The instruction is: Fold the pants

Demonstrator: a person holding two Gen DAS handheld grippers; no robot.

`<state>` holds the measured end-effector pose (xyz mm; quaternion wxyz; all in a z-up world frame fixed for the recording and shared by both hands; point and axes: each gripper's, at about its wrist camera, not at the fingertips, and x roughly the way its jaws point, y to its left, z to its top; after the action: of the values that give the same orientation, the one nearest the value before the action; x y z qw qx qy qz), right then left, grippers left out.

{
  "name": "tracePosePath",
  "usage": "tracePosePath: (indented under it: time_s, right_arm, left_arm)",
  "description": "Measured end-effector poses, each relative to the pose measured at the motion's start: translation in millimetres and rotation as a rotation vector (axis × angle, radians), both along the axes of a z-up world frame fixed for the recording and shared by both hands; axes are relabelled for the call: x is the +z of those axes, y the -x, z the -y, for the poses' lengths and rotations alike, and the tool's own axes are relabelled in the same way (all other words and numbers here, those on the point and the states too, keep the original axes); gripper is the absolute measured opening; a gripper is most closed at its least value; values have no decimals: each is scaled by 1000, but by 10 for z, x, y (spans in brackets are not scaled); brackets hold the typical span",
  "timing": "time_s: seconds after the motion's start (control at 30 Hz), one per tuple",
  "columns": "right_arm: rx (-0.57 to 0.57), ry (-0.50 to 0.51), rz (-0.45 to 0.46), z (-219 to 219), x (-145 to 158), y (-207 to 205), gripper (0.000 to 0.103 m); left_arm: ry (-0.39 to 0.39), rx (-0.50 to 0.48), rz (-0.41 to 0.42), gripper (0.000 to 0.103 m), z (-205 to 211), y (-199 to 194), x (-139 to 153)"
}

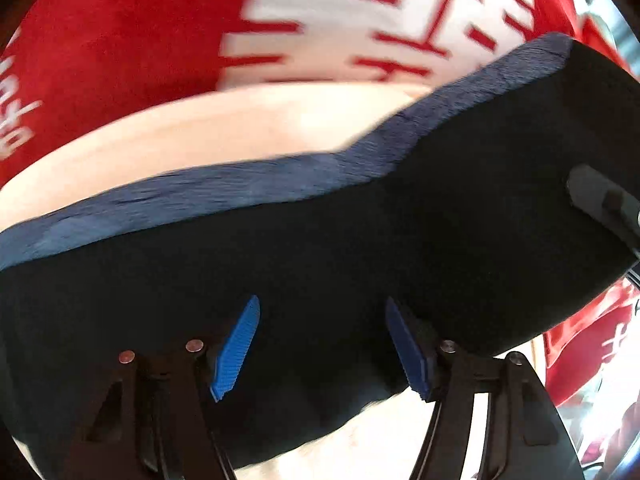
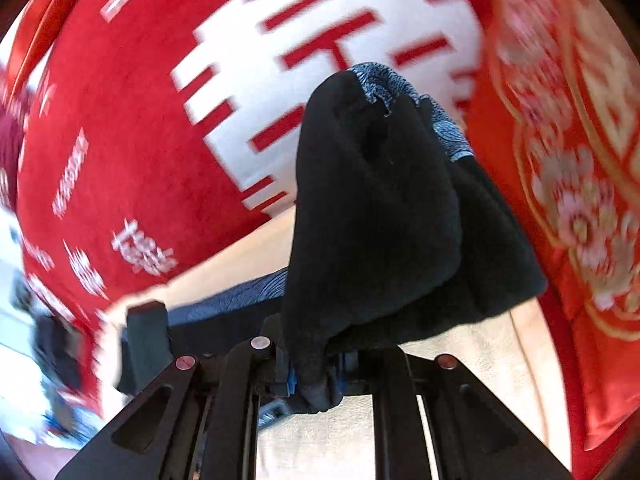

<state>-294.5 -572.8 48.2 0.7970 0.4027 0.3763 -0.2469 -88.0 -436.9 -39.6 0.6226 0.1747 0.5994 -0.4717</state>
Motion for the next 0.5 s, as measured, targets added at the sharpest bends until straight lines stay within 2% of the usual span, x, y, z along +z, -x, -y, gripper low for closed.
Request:
tracePosePath:
  time_s: [0.03,0.07,0.1,0.23,0.33,0.4,0.47,0.5]
  right_arm:
    - [30,41,-36,-105,68,-118,15]
    - [60,84,-74,-232,131,-241,16]
    - [84,118,-101,-333,174,-352,16]
    - [210,260,-220,-885,164,-901,21]
    - [319,338,-311,-1389,-76,-1371,28]
    - [406,407,-403,-1745,-358,-1652,34]
    - [508,486,-523,-2099,-690,-1830,46]
    - [561,577,-600,-2326,-823,-1929,49]
  left_arm:
    - [8,17,7,69,-137,-91,58]
    - [12,34,17,82,-300,-220,114]
    - [14,46,26,86,-402,-303,142]
    - [-16,95,59,86,-1011,-819,214]
    - [-66,135,94,86,-1394,-1171,161]
    - [-97,169,101,86,-1612,-1365,94]
    - [-129,206,107,86,-1816,-1556,22]
    - [-139,220,112,86,-1899,-1638,6]
